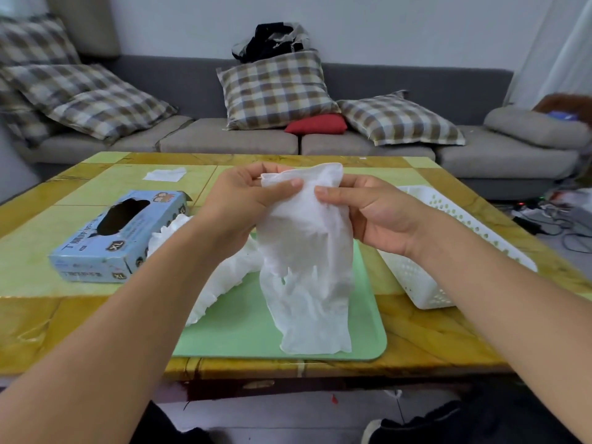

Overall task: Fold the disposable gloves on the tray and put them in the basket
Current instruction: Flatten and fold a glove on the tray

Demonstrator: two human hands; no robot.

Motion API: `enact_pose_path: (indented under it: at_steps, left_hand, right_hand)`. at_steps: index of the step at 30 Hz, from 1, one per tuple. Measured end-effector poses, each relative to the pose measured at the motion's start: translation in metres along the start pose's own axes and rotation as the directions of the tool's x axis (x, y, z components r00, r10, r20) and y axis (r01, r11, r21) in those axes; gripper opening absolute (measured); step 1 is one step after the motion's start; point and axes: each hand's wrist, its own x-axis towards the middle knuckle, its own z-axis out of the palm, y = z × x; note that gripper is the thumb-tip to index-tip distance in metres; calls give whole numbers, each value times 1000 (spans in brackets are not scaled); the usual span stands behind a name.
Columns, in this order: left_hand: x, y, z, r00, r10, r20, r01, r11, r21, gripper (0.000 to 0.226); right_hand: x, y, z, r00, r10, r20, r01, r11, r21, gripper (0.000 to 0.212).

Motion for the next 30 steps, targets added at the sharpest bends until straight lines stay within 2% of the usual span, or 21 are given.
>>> enact_pose_path:
  at_steps: [4, 7, 9, 11, 13, 15, 16, 17, 18, 19, 21, 23, 24, 26, 28, 30]
  left_hand:
    - [7, -2, -5, 992, -128, -22, 129, 990, 63, 26]
    - [23, -21, -10, 936, -342, -88, 352, 920, 172, 35]
    - [30, -33, -9, 920, -372, -125, 390, 901, 190, 33]
    - [37, -36, -7, 950, -249, -187, 277, 950, 143, 21]
    - [42, -24, -3, 981, 28, -193, 0, 990, 139, 14]
    - [41, -3, -2, 942, 309, -133, -281, 940, 193, 4]
    - [39, 5, -3, 908, 409, -86, -383, 896, 223, 4]
    - [35, 9, -4, 883, 467, -43, -443, 861, 250, 6]
    - [32, 7, -6, 876, 482, -15, -459, 844, 279, 8]
    - [28, 2, -7, 884, 467, 3, -444, 838, 315, 9]
    - [22, -20, -11, 913, 403, 57, -383, 805, 452, 10]
    - [19, -43, -16, 951, 263, 162, -308, 760, 573, 9]
    - [17, -51, -19, 959, 175, 225, -280, 731, 623, 8]
    - [11, -64, -23, 931, 12, 365, -276, 677, 682, 8]
    - [6, -68, -26, 888, -85, 451, -290, 657, 695, 8]
    - [1, -66, -27, 867, -144, 478, -274, 663, 697, 8]
  right_hand:
    - [4, 6, -8, 999, 45, -6, -45, 998, -33, 39]
    - [18, 24, -15, 985, 133, -109, -142, 986, -83, 33]
    - [28, 37, -18, 964, 184, -191, -217, 962, -164, 25]
    - [36, 42, -18, 956, 104, -273, -160, 968, -193, 12]
    - [42, 29, -19, 926, -163, -340, 90, 971, -220, 6]
    - [38, 6, -18, 818, -455, -351, 361, 882, -303, 8]
    - [34, -4, -17, 769, -552, -323, 446, 825, -347, 10]
    - [30, -10, -18, 742, -606, -287, 490, 782, -385, 11]
    - [26, -10, -19, 748, -614, -252, 488, 766, -419, 13]
    - [22, -5, -21, 787, -575, -224, 441, 778, -447, 14]
    - [19, 18, -26, 900, -399, -173, 260, 813, -522, 14]
    - [18, 46, -32, 973, -205, -105, 96, 775, -625, 10]
    - [17, 57, -36, 991, -119, -58, 48, 731, -681, 10]
    - [14, 73, -39, 1000, 14, 27, 12, 642, -767, 10]
    - [9, 77, -38, 994, 80, 81, 18, 592, -806, 10]
    - [4, 73, -37, 989, 103, 108, 31, 565, -824, 13]
